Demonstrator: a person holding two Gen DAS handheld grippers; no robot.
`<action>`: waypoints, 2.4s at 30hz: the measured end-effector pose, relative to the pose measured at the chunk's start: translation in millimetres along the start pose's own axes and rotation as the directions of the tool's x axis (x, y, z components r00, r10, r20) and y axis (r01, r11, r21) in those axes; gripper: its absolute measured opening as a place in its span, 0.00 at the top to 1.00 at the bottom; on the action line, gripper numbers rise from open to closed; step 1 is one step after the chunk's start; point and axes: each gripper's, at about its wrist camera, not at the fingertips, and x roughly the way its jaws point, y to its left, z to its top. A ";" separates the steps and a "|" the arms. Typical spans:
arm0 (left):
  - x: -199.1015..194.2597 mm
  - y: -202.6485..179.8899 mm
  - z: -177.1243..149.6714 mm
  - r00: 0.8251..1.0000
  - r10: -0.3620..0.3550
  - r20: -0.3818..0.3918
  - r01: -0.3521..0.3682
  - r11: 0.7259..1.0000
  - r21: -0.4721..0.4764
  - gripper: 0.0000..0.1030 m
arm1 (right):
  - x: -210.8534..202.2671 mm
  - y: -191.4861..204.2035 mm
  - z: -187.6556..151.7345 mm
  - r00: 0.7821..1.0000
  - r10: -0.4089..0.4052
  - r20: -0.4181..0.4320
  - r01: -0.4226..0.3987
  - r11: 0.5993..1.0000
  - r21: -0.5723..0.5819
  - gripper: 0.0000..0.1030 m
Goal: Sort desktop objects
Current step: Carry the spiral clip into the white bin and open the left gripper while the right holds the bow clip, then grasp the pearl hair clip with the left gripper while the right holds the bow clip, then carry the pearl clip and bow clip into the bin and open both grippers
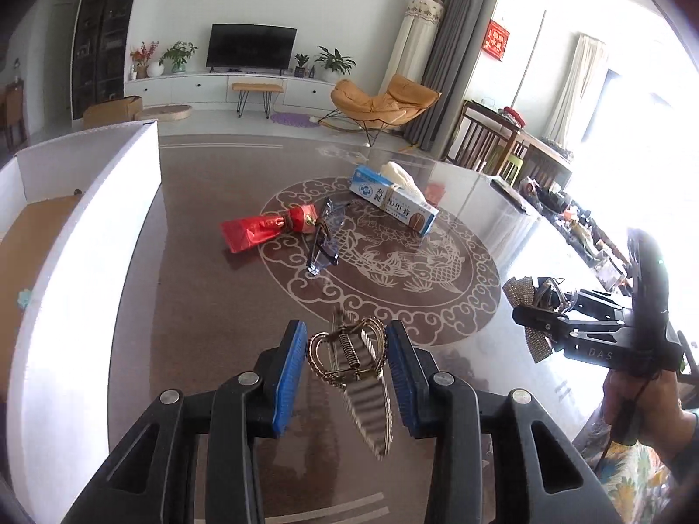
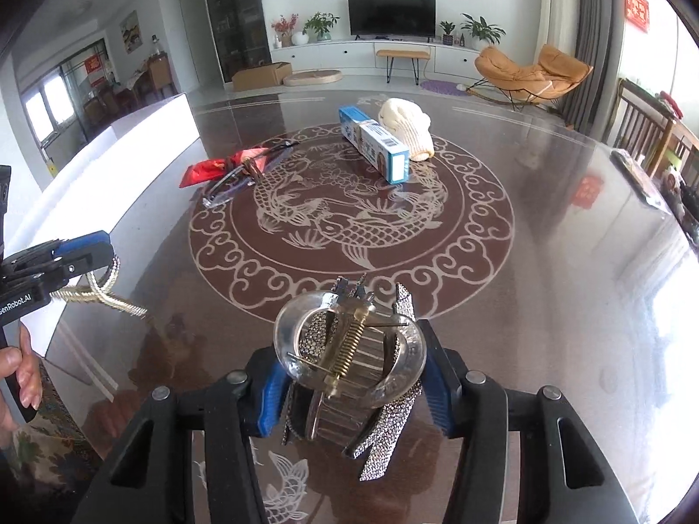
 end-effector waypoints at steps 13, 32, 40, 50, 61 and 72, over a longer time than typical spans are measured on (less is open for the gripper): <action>-139.1 144.2 12.1 0.984 0.159 0.075 -0.142 0.971 -0.192 0.65 | -28.3 232.4 121.5 0.893 0.440 0.099 -0.405 0.878 -0.255 0.49; 120.3 78.8 32.6 0.936 0.257 -0.241 -0.232 0.964 0.129 0.13 | -57.0 109.6 36.0 0.959 0.272 0.084 -0.259 0.956 -0.141 0.49; 101.4 57.4 -6.2 0.934 0.098 -0.344 -0.046 0.987 0.156 0.13 | -65.8 83.8 22.1 0.955 0.273 0.117 -0.262 0.960 -0.098 0.49; 112.6 78.9 6.2 0.951 0.177 -0.255 -0.144 0.979 0.142 0.33 | -65.5 77.4 19.5 0.951 0.281 0.133 -0.274 0.959 -0.068 0.49; 73.1 66.5 -8.6 0.985 0.102 -0.142 -0.094 0.993 0.067 0.70 | -73.2 75.7 15.9 0.958 0.249 0.143 -0.239 0.967 -0.088 0.48; -8.0 57.2 -4.1 1.000 0.016 0.014 -0.016 0.999 -0.052 0.70 | -67.1 87.4 20.5 0.958 0.253 0.133 -0.240 0.965 -0.107 0.49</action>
